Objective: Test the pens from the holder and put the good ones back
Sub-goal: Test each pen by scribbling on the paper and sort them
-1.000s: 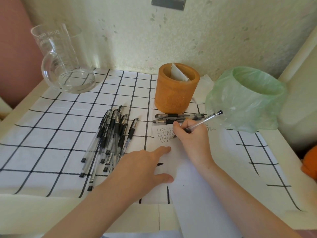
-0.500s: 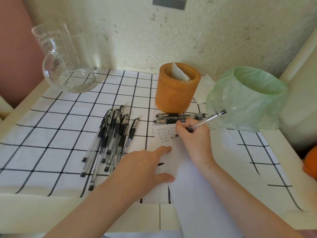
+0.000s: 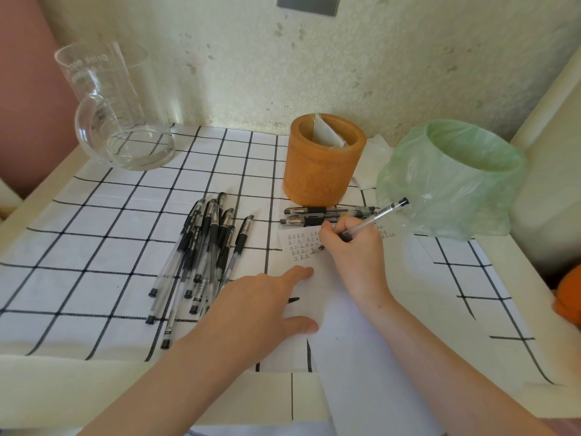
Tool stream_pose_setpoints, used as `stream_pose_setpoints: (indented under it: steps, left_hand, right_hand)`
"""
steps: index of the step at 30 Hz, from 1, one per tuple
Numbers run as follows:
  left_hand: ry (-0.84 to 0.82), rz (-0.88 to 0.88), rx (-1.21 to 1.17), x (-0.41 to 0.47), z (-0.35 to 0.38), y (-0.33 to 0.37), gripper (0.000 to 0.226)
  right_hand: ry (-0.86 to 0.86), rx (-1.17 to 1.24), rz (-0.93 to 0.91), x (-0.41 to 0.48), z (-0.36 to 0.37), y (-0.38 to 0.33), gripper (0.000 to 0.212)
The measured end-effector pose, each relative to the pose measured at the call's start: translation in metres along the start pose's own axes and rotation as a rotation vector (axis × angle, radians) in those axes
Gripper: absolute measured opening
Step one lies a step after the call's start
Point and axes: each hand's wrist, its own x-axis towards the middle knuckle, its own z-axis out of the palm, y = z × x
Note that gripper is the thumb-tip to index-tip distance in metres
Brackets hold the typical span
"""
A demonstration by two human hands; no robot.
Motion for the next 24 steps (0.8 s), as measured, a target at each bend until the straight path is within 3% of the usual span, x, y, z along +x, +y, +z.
stream_pose_setpoints:
  steps: [24]
  left_hand:
    - [-0.012,-0.003,-0.004,0.0,-0.0004,0.0008,0.067]
  right_hand:
    - [-0.014,0.024,-0.015,-0.0001,-0.0006,-0.0021,0.043]
